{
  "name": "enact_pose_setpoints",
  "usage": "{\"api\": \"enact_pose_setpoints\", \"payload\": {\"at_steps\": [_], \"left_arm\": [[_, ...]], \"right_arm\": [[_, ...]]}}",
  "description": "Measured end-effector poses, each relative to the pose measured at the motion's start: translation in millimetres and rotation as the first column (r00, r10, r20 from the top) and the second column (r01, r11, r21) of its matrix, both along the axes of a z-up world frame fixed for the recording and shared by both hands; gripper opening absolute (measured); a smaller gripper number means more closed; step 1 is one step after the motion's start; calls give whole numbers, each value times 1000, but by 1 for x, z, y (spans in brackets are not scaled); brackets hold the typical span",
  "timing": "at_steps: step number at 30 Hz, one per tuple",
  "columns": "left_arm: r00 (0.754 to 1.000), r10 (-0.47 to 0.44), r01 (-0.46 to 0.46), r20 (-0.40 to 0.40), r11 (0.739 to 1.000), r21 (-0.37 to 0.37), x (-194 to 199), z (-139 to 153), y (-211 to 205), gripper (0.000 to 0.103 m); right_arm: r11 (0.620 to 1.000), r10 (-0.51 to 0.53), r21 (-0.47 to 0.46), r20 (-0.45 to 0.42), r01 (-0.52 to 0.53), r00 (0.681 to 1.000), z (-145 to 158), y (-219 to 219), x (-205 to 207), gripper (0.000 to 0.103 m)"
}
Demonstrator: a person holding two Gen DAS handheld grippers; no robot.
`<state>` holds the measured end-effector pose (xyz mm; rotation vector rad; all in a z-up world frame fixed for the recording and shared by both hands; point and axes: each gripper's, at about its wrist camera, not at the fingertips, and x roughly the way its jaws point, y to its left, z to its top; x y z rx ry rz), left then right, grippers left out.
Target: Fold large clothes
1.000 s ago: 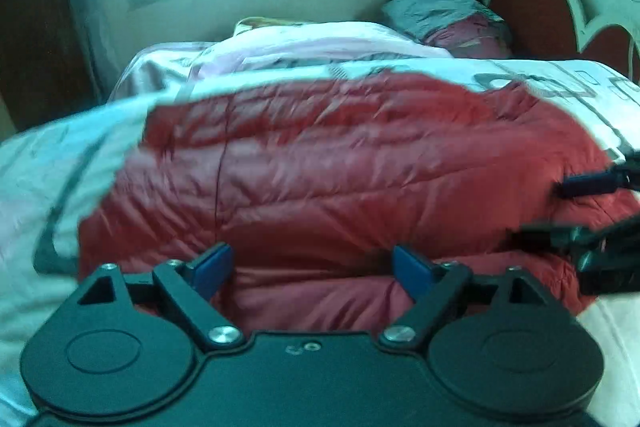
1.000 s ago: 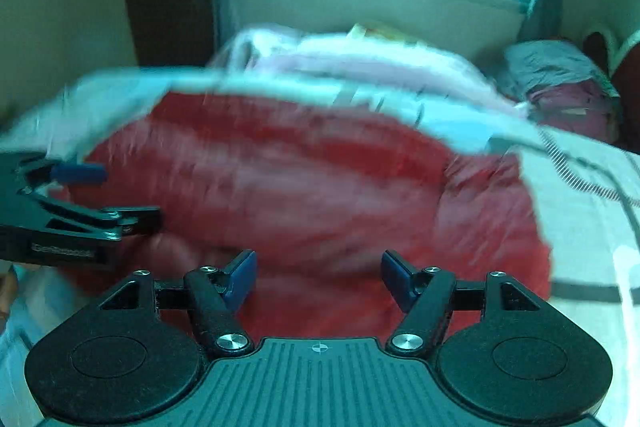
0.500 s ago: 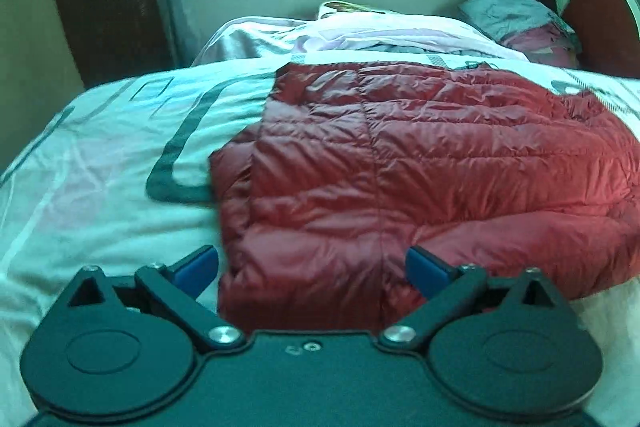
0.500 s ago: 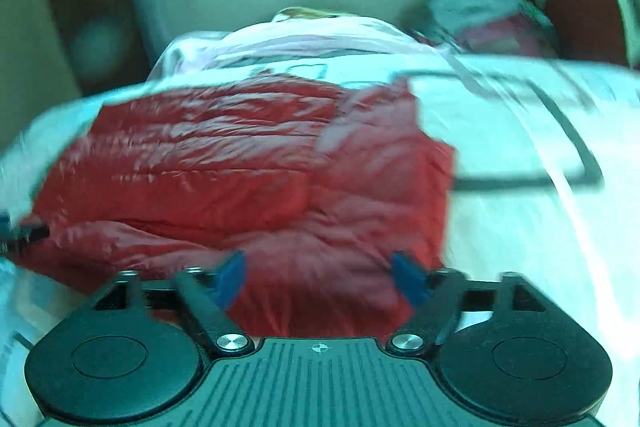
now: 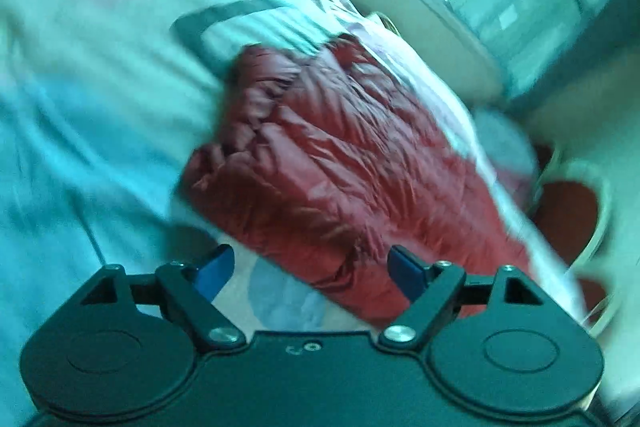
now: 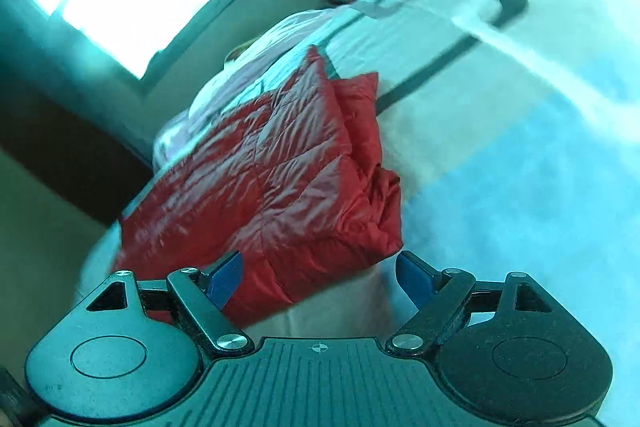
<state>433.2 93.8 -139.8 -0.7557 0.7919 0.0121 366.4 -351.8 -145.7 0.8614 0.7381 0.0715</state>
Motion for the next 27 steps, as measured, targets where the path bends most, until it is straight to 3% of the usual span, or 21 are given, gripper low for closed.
{"api": "enact_pose_setpoints", "payload": {"at_steps": [2,5,13,19,20,24,27], "left_arm": [[998,61,-58,22,992,-115,-2,-9,11,81],[994,102,-93,37,978,-186,0,-17,18,75],[990,128,-114,59,973,-203,21,-24,26,65],[991,122,-107,60,972,-211,37,-31,33,48],[991,120,-105,59,973,-206,39,-32,33,47],[994,95,-85,51,980,-181,46,-31,31,34],[996,68,-60,58,989,-133,47,-25,27,24]], "right_arm": [[999,-31,44,-4,31,1000,-5,-2,1,83],[991,-81,106,-11,82,997,-13,-6,1,76],[966,-168,201,6,163,986,-22,-9,14,71],[962,-200,195,28,190,979,-28,-7,29,68],[963,-202,190,26,193,979,-28,-7,33,65],[964,-187,190,3,183,982,-33,-10,48,36],[973,-158,170,9,154,987,-30,-8,51,23]]}}
